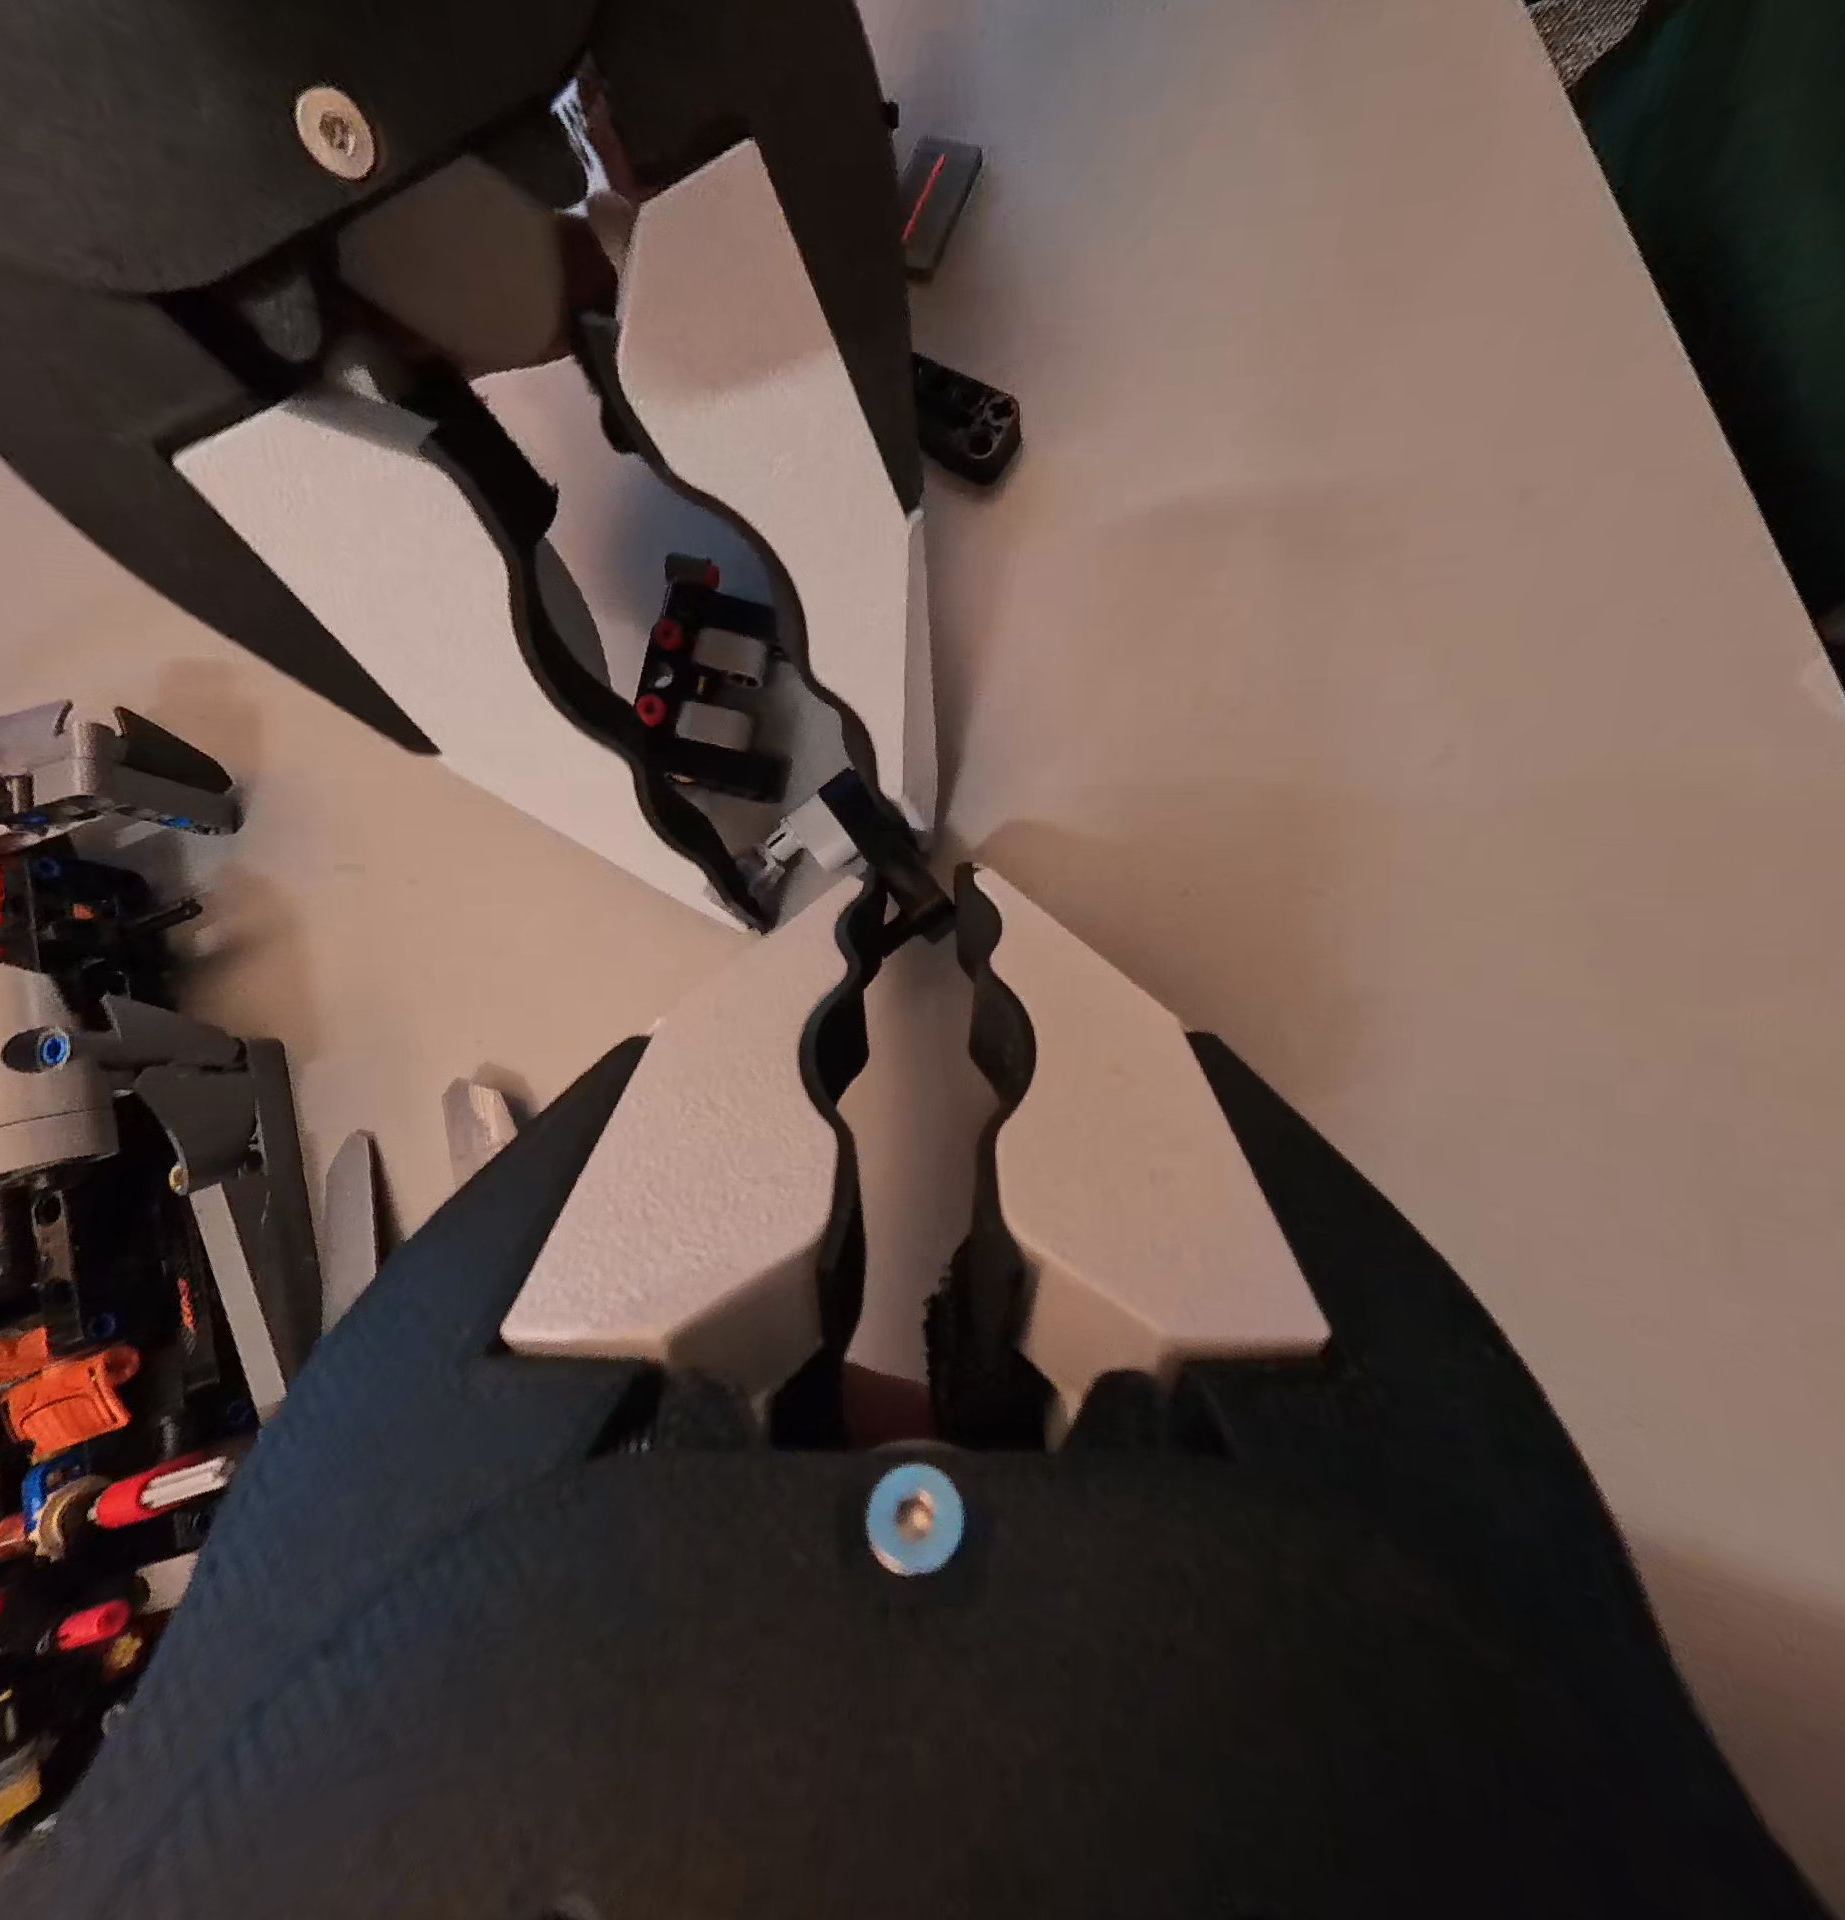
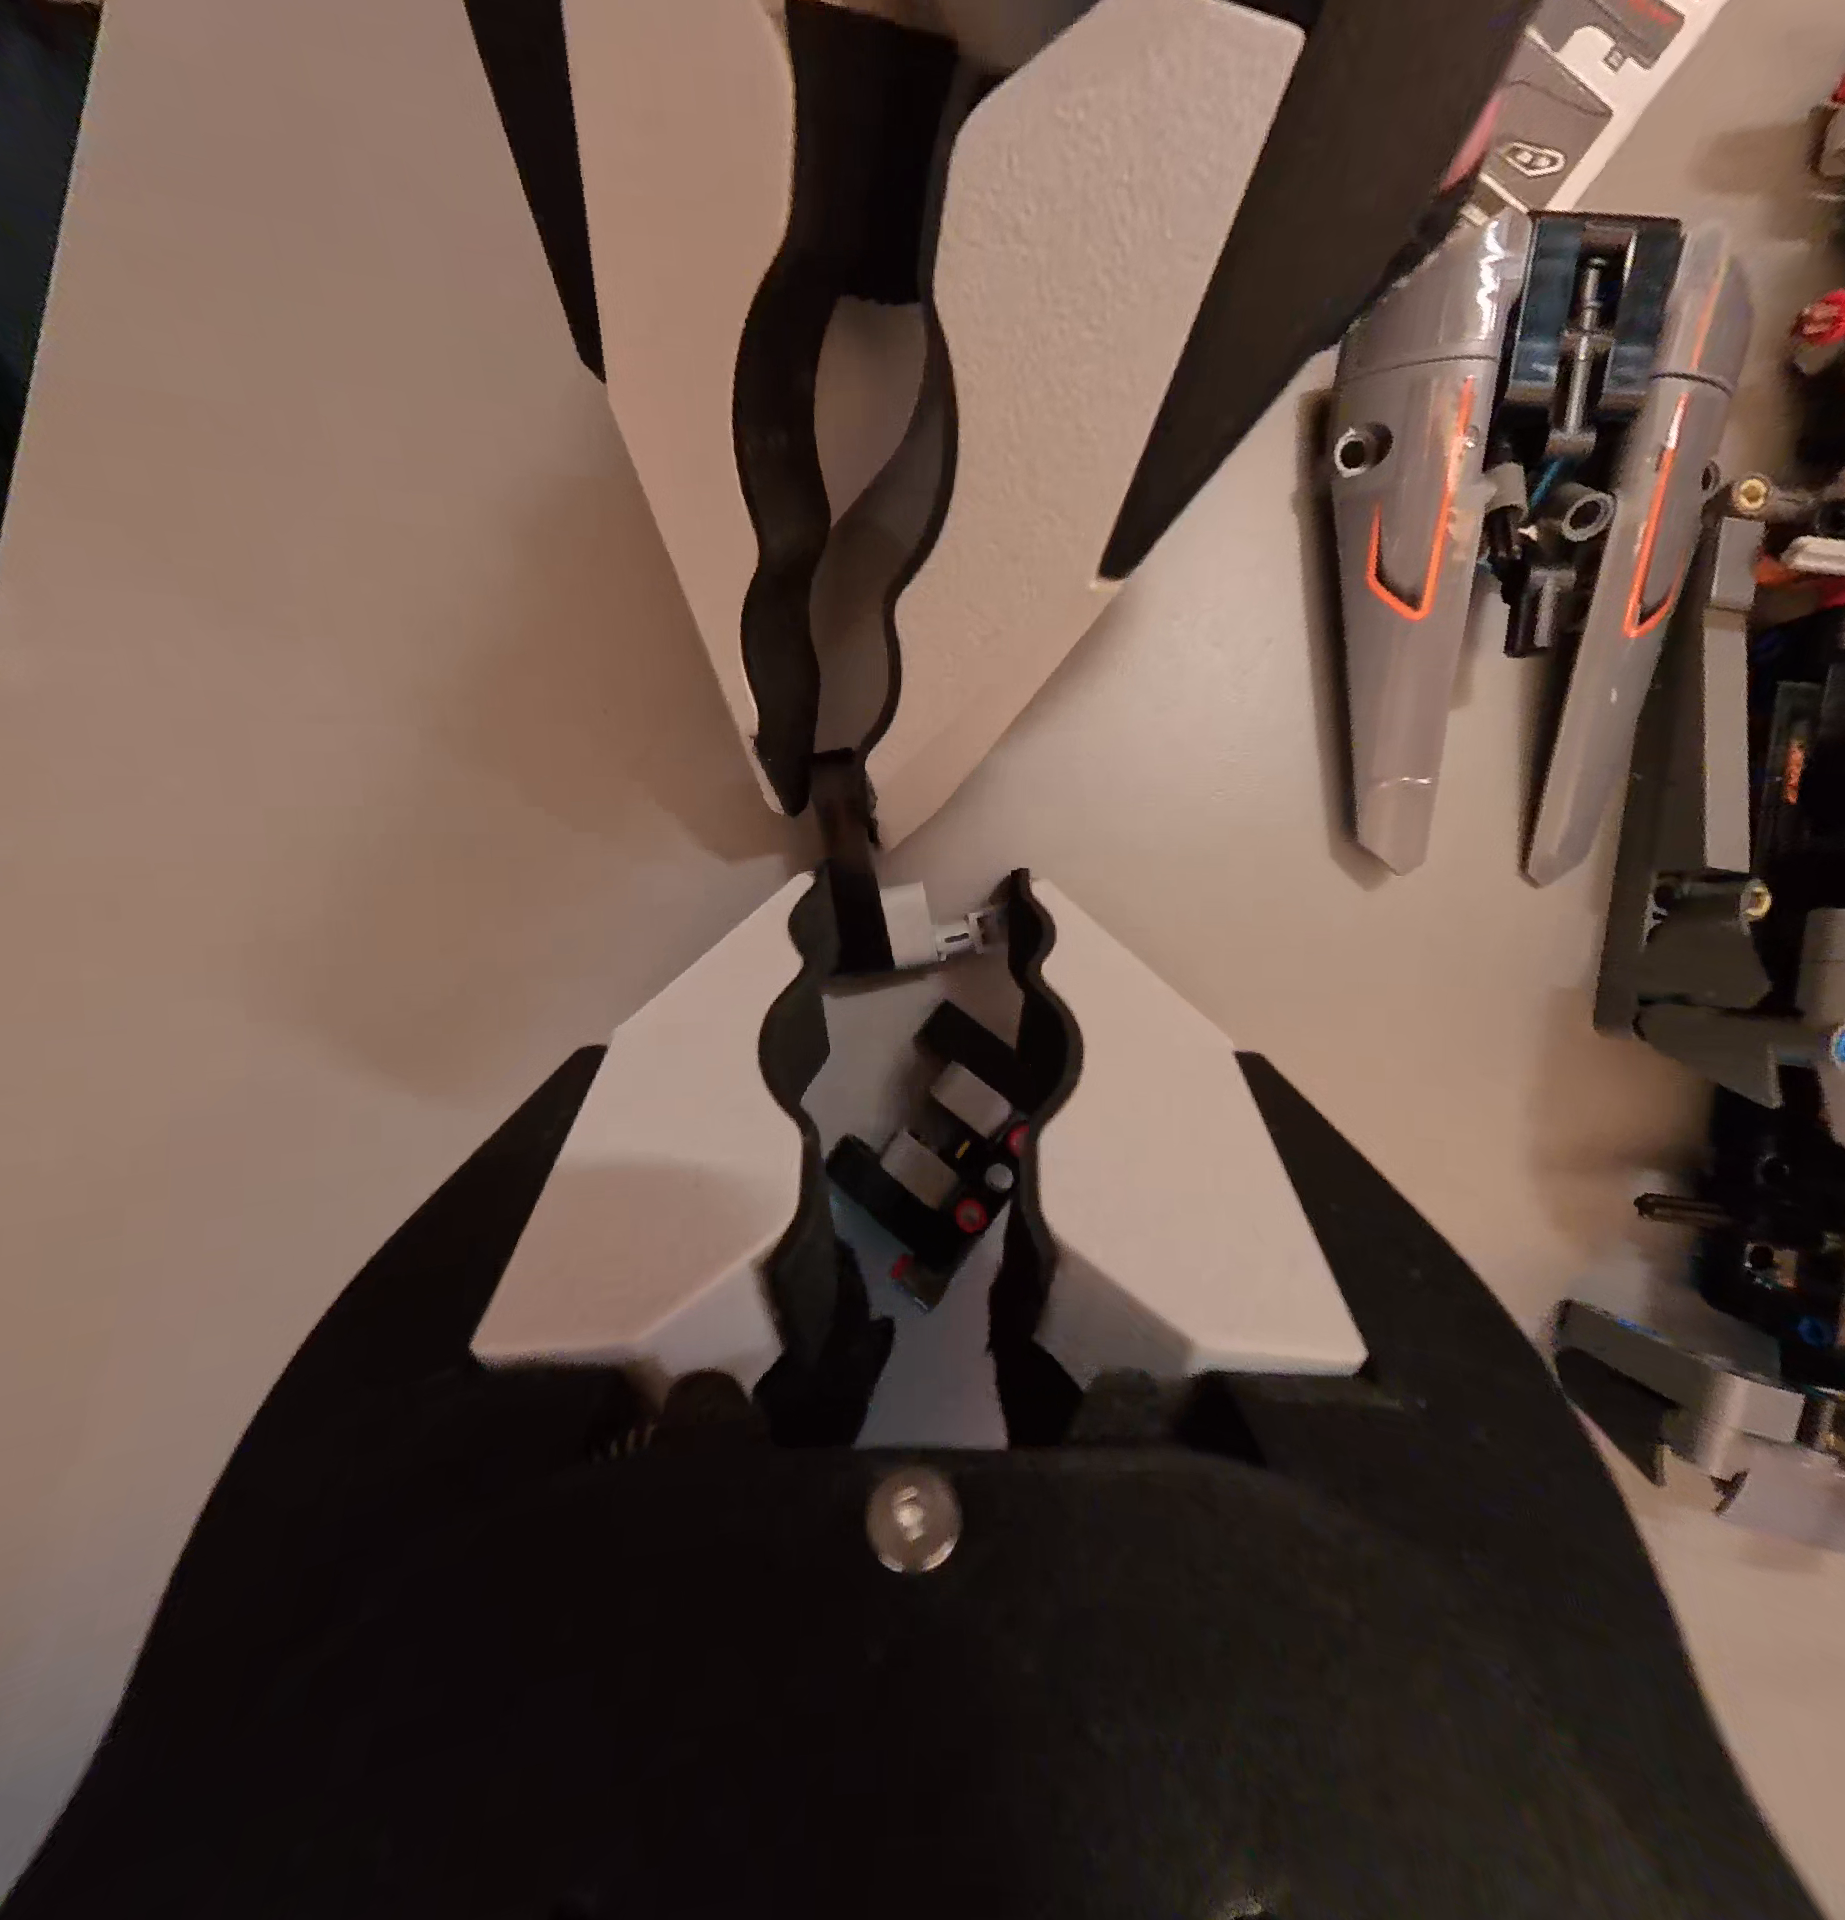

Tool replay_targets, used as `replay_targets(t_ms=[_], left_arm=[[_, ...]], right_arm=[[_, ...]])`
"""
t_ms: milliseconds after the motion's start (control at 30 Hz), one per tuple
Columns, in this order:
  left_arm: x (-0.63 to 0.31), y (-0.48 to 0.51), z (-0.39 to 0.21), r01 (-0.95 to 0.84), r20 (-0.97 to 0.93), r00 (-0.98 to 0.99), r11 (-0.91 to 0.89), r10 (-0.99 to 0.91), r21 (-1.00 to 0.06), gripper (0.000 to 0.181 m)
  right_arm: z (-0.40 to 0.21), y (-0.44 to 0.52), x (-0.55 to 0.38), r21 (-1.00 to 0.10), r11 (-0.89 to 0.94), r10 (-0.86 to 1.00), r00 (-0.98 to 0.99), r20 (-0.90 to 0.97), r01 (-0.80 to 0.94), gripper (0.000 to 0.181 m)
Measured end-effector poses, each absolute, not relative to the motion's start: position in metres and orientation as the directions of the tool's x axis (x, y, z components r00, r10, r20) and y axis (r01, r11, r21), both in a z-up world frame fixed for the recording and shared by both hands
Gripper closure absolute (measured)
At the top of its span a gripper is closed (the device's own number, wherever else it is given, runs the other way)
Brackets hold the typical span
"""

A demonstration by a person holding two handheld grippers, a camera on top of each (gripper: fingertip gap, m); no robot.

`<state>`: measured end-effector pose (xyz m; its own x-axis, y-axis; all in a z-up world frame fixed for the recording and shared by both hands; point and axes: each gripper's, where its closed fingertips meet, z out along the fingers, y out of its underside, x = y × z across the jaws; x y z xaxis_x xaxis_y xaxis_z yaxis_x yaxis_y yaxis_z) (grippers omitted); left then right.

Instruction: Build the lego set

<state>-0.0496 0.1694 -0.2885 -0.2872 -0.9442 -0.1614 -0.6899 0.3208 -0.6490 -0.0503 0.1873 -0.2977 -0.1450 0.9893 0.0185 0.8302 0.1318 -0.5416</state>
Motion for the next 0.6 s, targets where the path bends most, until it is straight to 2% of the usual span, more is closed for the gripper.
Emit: replay_targets(t_ms=[233,267,300,367,433,600], left_arm=[[-0.05,0.172,-0.287,-0.691,-0.165,-0.272,0.312,-0.948,-0.652,0.17],[-0.05,0.172,-0.286,-0.688,-0.163,-0.269,0.307,-0.949,-0.658,0.17],[-0.05,0.173,-0.285,-0.688,-0.161,-0.263,0.302,-0.951,-0.659,0.17],[-0.053,0.178,-0.289,-0.716,-0.178,-0.246,0.303,-0.953,-0.629,0.169],[-0.054,0.18,-0.291,-0.726,-0.182,-0.237,0.298,-0.954,-0.62,0.168],[-0.052,0.185,-0.29,-0.739,-0.18,-0.191,0.262,-0.965,-0.621,0.16]], right_arm=[[-0.296,0.19,-0.05,-0.567,0.039,0.998,-0.062,-0.021,0.823,0.149],[-0.292,0.193,-0.05,-0.578,0.017,0.999,-0.037,-0.023,0.816,0.146],[-0.286,0.197,-0.047,-0.591,0.006,1.0,-0.013,-0.009,0.807,0.135],[-0.28,0.201,-0.034,-0.569,-0.003,1.0,0.017,0.02,0.822,0.143],[-0.281,0.203,-0.019,-0.536,-0.045,0.997,0.068,0.024,0.843,0.137],[-0.297,0.202,-0.003,-0.502,-0.184,0.98,0.198,-0.027,0.845,0.144]])
